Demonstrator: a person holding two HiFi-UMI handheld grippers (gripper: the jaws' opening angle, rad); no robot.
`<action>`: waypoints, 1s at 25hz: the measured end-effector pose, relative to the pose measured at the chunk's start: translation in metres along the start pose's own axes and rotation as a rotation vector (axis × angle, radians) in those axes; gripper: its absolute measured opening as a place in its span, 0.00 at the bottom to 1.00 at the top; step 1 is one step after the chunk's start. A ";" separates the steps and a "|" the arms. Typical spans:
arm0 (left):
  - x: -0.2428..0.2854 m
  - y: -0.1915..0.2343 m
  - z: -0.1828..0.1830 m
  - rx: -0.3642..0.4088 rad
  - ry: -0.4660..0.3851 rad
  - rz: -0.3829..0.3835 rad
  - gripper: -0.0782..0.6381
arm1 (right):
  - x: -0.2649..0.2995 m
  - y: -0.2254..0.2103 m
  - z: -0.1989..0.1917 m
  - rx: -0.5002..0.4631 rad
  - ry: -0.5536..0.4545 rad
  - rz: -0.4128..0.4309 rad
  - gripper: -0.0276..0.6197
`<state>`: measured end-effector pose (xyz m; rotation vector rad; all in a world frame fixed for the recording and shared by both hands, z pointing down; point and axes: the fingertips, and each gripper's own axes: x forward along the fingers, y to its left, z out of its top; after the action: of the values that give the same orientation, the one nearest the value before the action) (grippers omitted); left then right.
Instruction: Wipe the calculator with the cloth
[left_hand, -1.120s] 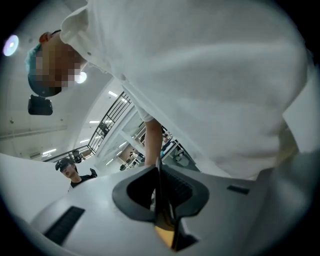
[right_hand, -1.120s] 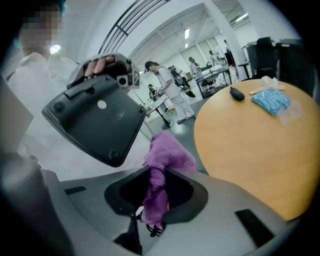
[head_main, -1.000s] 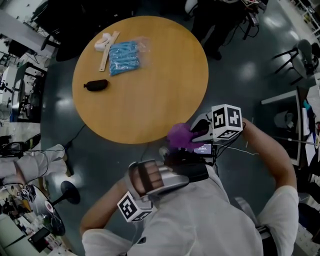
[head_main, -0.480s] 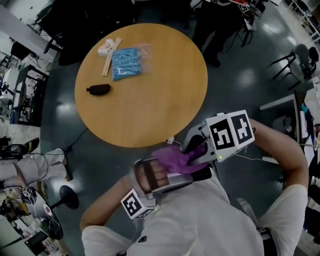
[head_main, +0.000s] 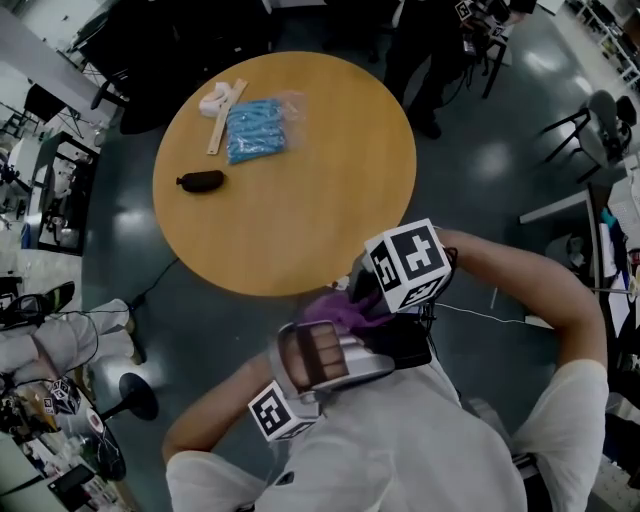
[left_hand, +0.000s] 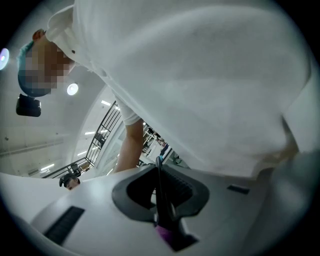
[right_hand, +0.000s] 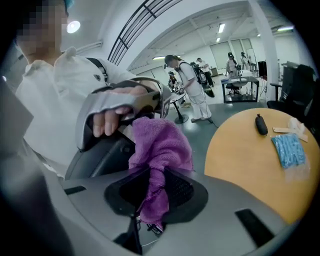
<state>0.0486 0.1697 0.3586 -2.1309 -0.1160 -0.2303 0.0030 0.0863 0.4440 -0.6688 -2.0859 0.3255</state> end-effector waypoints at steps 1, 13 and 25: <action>-0.001 0.001 -0.001 -0.013 0.001 0.007 0.17 | 0.004 -0.002 -0.003 0.005 0.008 0.004 0.18; -0.010 0.021 -0.019 -0.190 0.050 0.133 0.17 | 0.037 -0.067 -0.063 0.237 -0.142 -0.098 0.18; -0.078 0.013 -0.258 -1.317 0.135 0.829 0.17 | -0.043 -0.157 -0.148 0.642 -0.740 -0.550 0.18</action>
<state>-0.0559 -0.0535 0.4676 -3.1641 1.3040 0.1046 0.0919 -0.0695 0.5713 0.4847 -2.5182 0.9667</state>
